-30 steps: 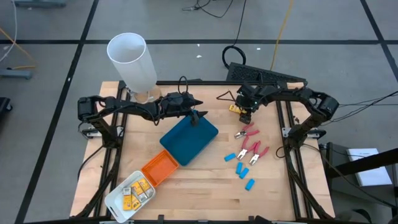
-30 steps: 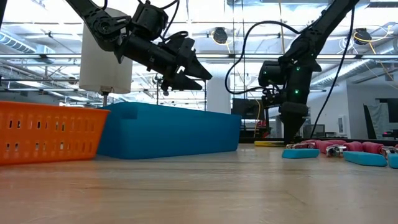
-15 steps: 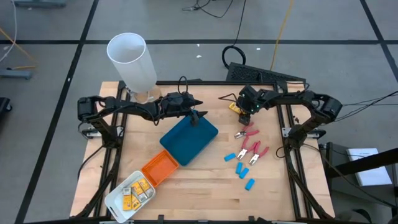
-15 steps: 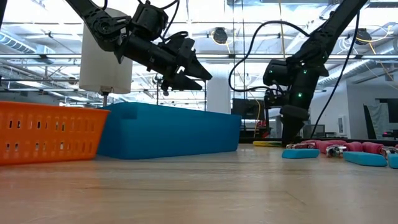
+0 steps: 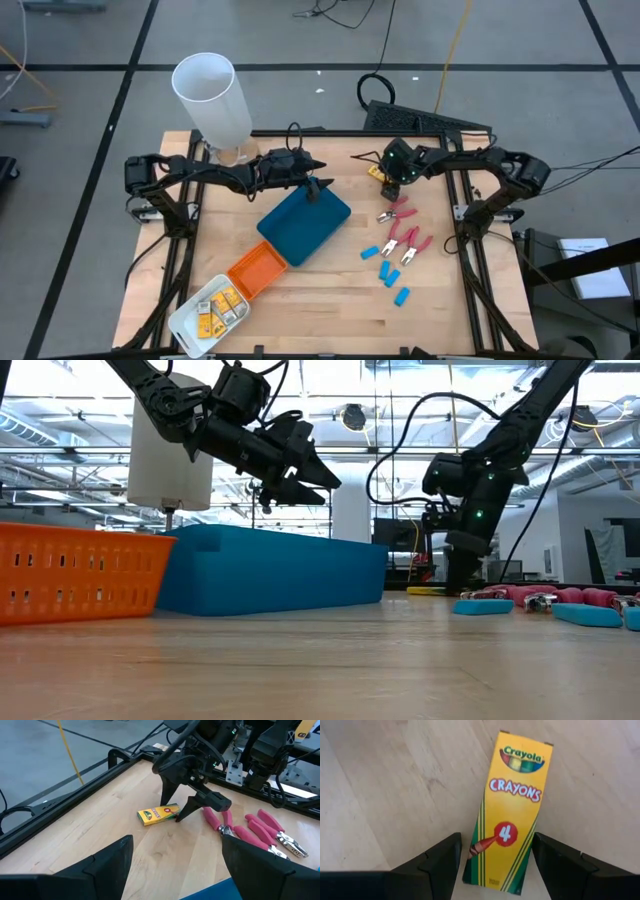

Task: Pick & Place School Supplies
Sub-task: Put the yellow crayon box into the white bin

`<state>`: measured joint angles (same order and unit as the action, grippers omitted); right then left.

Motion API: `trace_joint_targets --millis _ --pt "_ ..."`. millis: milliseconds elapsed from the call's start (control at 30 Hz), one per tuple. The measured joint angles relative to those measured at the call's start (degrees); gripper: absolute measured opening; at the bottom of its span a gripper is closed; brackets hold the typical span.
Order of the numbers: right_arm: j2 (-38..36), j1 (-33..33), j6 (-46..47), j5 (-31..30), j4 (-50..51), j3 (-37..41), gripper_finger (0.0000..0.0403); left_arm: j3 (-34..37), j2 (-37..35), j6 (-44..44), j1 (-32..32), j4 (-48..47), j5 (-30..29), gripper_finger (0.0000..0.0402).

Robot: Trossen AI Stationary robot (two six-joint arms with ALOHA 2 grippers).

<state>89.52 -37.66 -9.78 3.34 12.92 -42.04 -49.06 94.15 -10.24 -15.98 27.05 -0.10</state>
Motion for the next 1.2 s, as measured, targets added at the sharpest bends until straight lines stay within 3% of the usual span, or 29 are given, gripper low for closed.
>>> trace_joint_targets --millis 267,633,967,1200 --pt "0.0 0.8 0.3 -0.9 -0.2 -0.1 0.023 0.0 0.0 0.0 0.0 0.0 0.0 0.0308" --pt "0.0 0.8 1.6 -1.6 0.1 -0.1 0.0167 0.0 0.0 -0.3 0.0 0.0 0.0 0.0308" --pt "-0.9 0.8 1.5 -1.8 -1.9 0.0 0.0175 0.0 0.0 -0.8 0.0 0.1 0.0 0.0308" --pt "-6.5 2.2 1.5 -2.6 -2.0 0.1 0.0169 0.0 0.0 -4.2 0.0 0.7 0.0 0.0308"
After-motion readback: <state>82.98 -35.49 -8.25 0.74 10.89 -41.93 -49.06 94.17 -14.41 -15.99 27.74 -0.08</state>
